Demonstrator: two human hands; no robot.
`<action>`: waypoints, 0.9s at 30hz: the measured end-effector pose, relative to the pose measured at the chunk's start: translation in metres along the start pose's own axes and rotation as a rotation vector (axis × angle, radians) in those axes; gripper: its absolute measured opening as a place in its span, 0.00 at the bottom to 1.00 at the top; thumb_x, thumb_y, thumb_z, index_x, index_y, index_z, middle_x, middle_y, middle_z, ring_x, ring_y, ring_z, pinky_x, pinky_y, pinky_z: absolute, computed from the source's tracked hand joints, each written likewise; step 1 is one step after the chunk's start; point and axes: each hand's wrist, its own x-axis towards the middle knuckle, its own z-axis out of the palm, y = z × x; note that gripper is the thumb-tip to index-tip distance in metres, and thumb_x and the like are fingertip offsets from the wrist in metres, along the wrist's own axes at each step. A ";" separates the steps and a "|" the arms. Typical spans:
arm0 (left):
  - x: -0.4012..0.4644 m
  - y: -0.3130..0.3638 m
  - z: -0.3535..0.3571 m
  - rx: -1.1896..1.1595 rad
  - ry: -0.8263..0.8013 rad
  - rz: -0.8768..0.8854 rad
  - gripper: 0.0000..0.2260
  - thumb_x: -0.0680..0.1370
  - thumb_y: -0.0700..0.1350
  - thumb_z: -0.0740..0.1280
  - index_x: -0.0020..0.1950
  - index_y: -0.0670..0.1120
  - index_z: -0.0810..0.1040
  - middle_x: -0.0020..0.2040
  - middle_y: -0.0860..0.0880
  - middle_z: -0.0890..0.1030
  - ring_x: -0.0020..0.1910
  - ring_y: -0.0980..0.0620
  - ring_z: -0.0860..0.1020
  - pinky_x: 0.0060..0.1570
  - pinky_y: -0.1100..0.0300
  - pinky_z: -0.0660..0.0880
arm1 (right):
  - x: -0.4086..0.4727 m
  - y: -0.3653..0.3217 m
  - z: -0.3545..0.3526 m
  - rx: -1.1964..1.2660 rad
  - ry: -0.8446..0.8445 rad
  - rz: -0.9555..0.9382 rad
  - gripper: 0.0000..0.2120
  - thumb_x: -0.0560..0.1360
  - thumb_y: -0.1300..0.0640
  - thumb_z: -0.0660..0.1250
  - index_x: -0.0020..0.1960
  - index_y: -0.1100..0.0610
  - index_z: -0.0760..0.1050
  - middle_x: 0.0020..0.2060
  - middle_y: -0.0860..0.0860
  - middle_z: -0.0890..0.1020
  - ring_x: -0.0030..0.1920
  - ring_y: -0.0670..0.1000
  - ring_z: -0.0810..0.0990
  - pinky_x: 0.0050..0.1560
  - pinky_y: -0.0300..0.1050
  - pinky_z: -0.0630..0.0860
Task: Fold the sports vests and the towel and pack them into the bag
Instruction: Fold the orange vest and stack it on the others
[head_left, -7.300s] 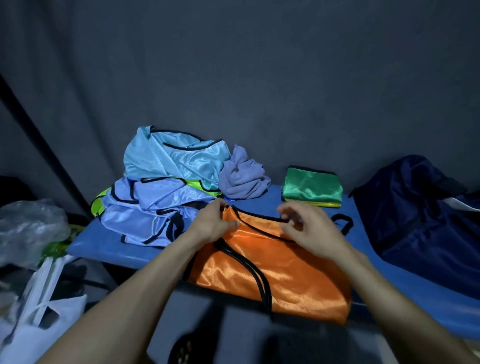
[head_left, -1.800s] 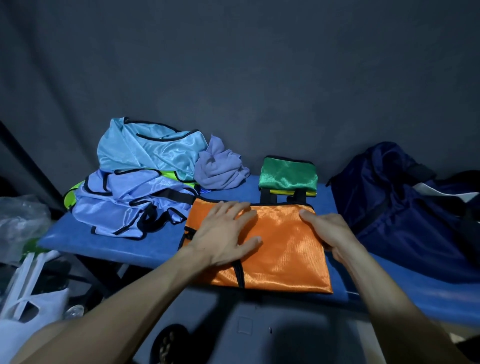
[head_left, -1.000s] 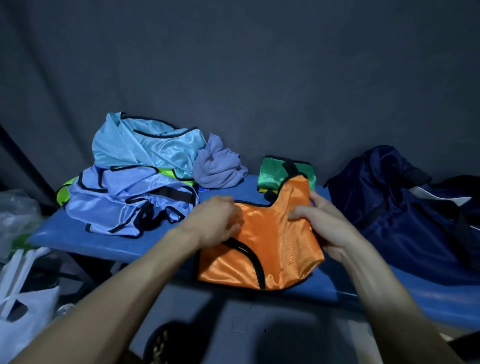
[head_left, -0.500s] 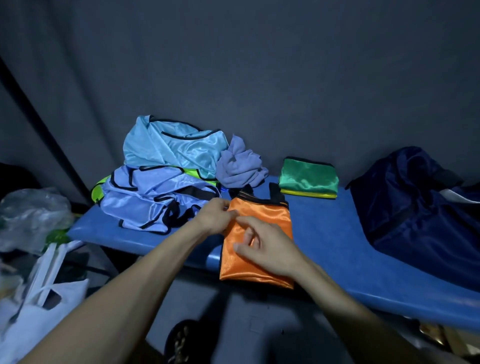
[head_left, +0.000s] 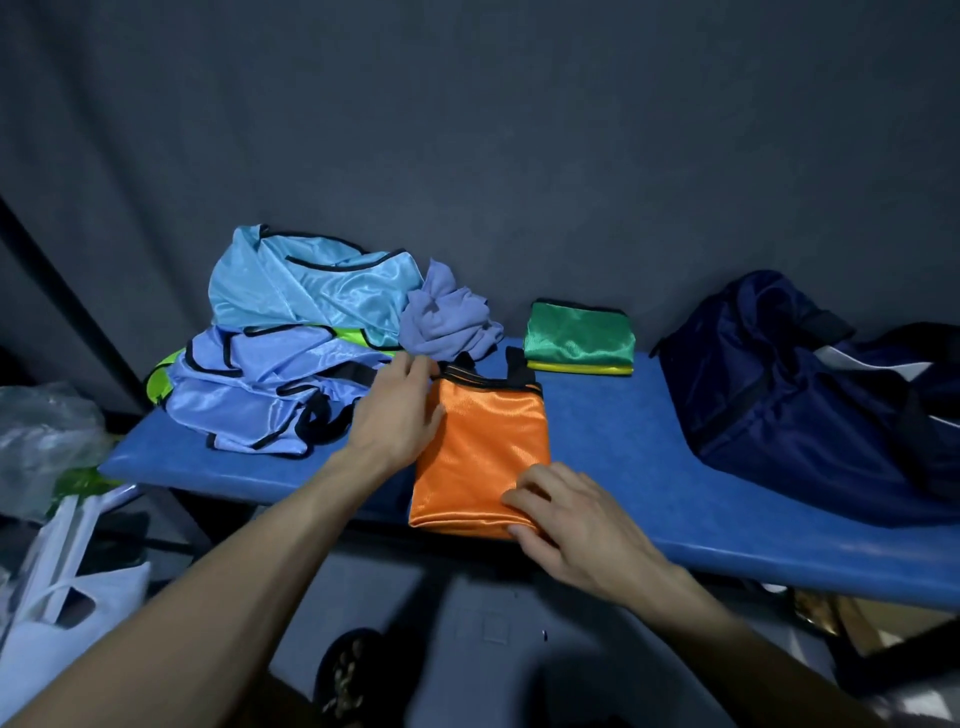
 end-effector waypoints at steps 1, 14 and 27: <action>-0.005 0.003 -0.007 -0.065 -0.007 0.126 0.11 0.78 0.51 0.70 0.58 0.52 0.75 0.54 0.52 0.75 0.52 0.52 0.75 0.48 0.51 0.76 | -0.001 0.000 0.001 -0.010 0.006 -0.008 0.14 0.80 0.48 0.62 0.61 0.52 0.78 0.55 0.48 0.76 0.53 0.50 0.76 0.48 0.47 0.77; -0.072 0.010 -0.009 0.159 -0.450 0.399 0.34 0.75 0.68 0.63 0.76 0.52 0.66 0.67 0.52 0.68 0.66 0.51 0.69 0.62 0.49 0.75 | -0.015 -0.008 0.008 -0.150 0.066 -0.052 0.20 0.69 0.55 0.76 0.60 0.54 0.78 0.57 0.50 0.78 0.54 0.52 0.78 0.43 0.46 0.81; -0.093 0.028 0.000 0.242 -0.107 0.354 0.21 0.73 0.46 0.67 0.66 0.51 0.73 0.52 0.50 0.81 0.50 0.45 0.80 0.47 0.51 0.77 | 0.004 -0.010 -0.022 0.448 0.251 0.358 0.12 0.74 0.57 0.63 0.52 0.50 0.83 0.38 0.45 0.83 0.36 0.45 0.77 0.39 0.44 0.74</action>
